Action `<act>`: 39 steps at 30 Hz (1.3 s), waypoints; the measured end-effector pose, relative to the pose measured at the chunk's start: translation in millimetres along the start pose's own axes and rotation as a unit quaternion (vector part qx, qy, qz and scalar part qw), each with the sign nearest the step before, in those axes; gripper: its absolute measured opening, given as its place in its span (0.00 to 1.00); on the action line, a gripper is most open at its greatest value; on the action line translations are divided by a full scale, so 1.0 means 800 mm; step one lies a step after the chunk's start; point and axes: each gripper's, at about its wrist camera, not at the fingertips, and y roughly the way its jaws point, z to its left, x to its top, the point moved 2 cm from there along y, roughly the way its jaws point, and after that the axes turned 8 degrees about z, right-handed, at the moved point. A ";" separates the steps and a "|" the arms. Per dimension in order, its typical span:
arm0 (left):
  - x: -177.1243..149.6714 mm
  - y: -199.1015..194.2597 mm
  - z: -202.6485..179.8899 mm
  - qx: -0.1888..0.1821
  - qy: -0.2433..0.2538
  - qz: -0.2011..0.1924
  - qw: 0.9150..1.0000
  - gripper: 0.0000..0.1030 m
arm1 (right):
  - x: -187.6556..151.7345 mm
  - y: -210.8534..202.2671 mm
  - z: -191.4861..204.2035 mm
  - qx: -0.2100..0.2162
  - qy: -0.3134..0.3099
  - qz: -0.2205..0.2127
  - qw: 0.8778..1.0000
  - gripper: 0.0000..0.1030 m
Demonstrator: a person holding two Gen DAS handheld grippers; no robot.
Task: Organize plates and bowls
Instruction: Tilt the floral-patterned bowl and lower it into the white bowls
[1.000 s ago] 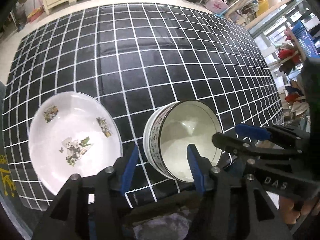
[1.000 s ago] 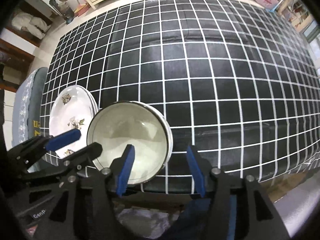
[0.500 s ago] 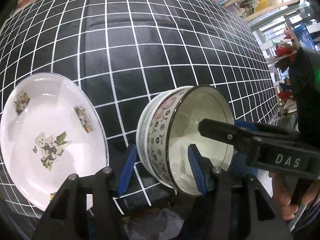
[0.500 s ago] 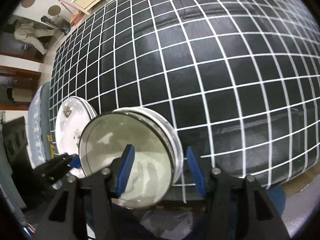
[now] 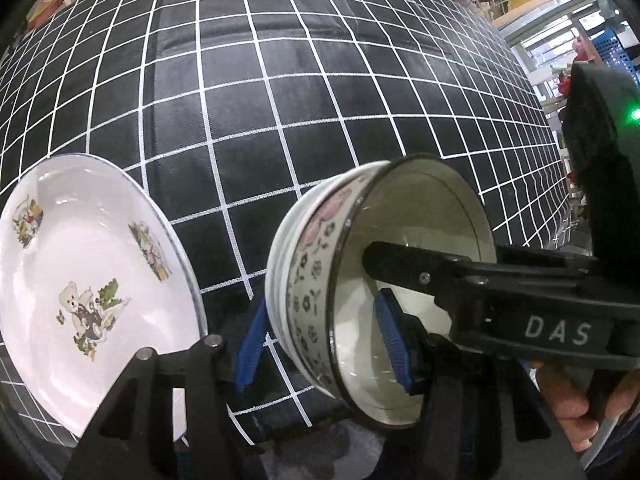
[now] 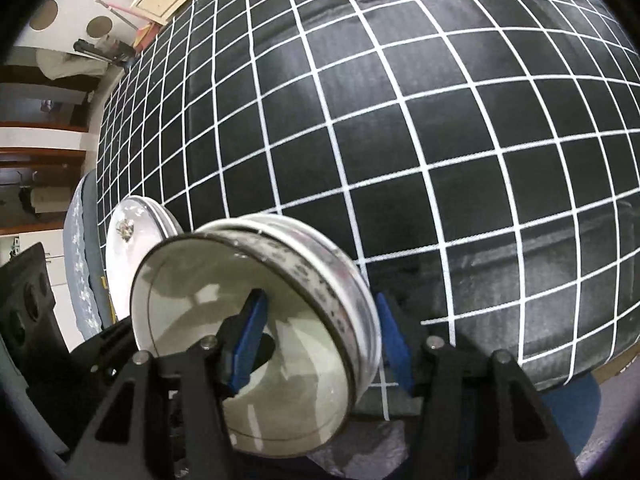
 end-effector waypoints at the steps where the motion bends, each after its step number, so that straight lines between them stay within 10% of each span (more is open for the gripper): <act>1: 0.001 0.004 -0.005 0.000 0.001 -0.001 1.000 0.51 | 0.000 0.000 0.000 0.000 0.000 -0.001 1.000 0.61; 21: 0.020 0.016 -0.030 0.025 -0.023 -0.001 0.999 0.60 | -0.003 -0.002 0.007 -0.031 0.048 0.003 0.998 0.65; 39: 0.016 -0.096 0.019 0.047 -0.052 -0.062 0.996 0.60 | 0.004 -0.050 0.113 -0.020 -0.006 -0.019 1.000 0.65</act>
